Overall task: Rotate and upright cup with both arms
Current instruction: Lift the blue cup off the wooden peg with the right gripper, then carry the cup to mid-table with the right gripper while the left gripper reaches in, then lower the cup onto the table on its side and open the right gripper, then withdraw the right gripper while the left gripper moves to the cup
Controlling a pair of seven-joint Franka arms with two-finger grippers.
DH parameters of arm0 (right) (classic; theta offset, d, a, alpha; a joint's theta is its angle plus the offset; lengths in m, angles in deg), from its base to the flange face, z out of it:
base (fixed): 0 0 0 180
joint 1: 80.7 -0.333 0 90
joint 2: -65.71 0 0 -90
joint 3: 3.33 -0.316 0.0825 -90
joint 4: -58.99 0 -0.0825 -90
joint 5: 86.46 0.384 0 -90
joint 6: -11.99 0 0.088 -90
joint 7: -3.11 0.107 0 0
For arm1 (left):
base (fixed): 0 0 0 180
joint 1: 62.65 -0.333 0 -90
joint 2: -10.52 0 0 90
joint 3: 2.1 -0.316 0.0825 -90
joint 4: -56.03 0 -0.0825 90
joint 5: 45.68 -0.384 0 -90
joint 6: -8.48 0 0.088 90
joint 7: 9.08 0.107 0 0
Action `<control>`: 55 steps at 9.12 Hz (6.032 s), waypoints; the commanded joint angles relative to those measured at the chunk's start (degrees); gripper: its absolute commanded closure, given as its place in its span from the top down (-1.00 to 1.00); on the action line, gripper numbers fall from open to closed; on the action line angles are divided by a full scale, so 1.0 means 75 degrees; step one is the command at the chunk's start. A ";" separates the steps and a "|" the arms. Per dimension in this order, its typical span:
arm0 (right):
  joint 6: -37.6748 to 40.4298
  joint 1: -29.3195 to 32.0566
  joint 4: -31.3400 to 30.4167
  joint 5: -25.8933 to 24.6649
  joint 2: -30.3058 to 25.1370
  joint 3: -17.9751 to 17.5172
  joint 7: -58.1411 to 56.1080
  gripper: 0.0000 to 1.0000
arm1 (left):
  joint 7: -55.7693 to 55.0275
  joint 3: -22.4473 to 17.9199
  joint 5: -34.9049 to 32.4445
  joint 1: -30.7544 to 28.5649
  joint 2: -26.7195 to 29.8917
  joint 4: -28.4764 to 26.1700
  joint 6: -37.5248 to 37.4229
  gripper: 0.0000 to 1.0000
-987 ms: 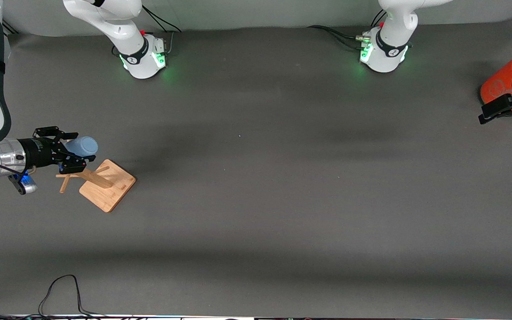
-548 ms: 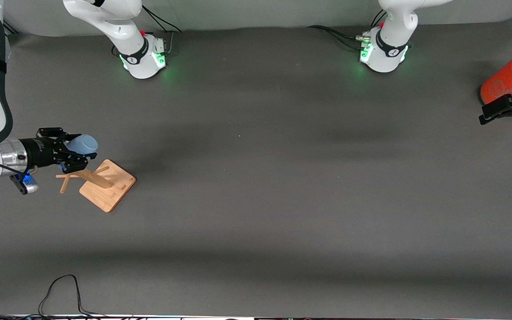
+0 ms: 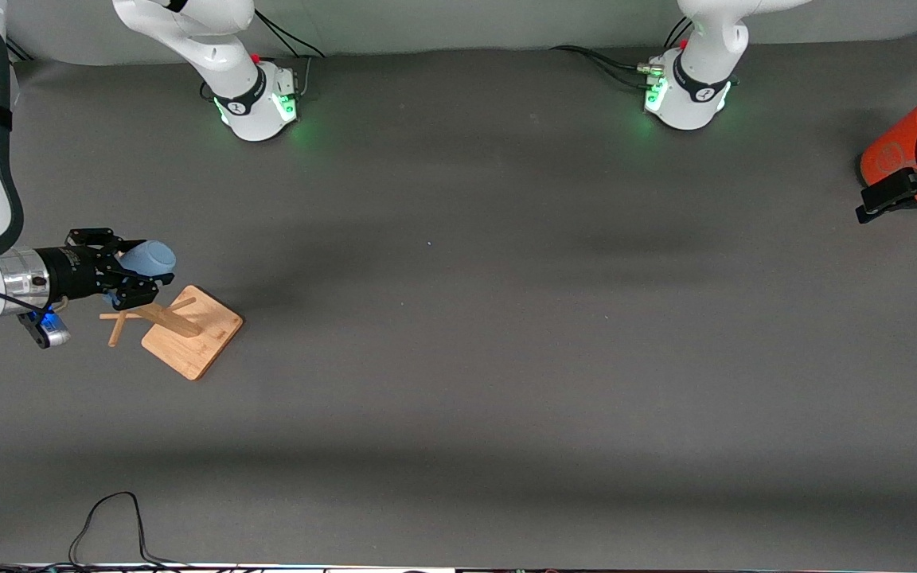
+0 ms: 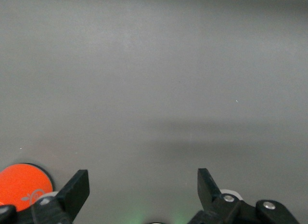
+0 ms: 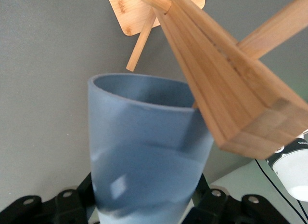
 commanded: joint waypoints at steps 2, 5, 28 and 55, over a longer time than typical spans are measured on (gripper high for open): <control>-0.0050 -0.0052 0.0042 0.0049 -0.0176 -0.0006 -0.0037 -0.26 | 0.0104 -0.0038 -0.0077 0.0055 0.0138 0.0033 -0.0116 1.00; -0.0038 -0.0052 0.0159 0.0143 -0.0269 -0.0029 0.0057 -0.27 | 0.0127 -0.0073 -0.0077 0.0020 0.0208 0.0057 -0.0210 1.00; -0.2037 -0.5240 0.2358 0.0179 0.1587 -0.0029 0.0374 -0.28 | -0.0083 -0.0190 -0.0067 -0.0248 -0.0377 -0.0036 -0.0080 1.00; -0.1211 -0.5340 0.0324 -0.2025 -0.1568 0.1798 -0.4356 1.00 | -1.3616 0.0888 0.2114 0.3885 -0.6587 0.3713 0.0300 1.00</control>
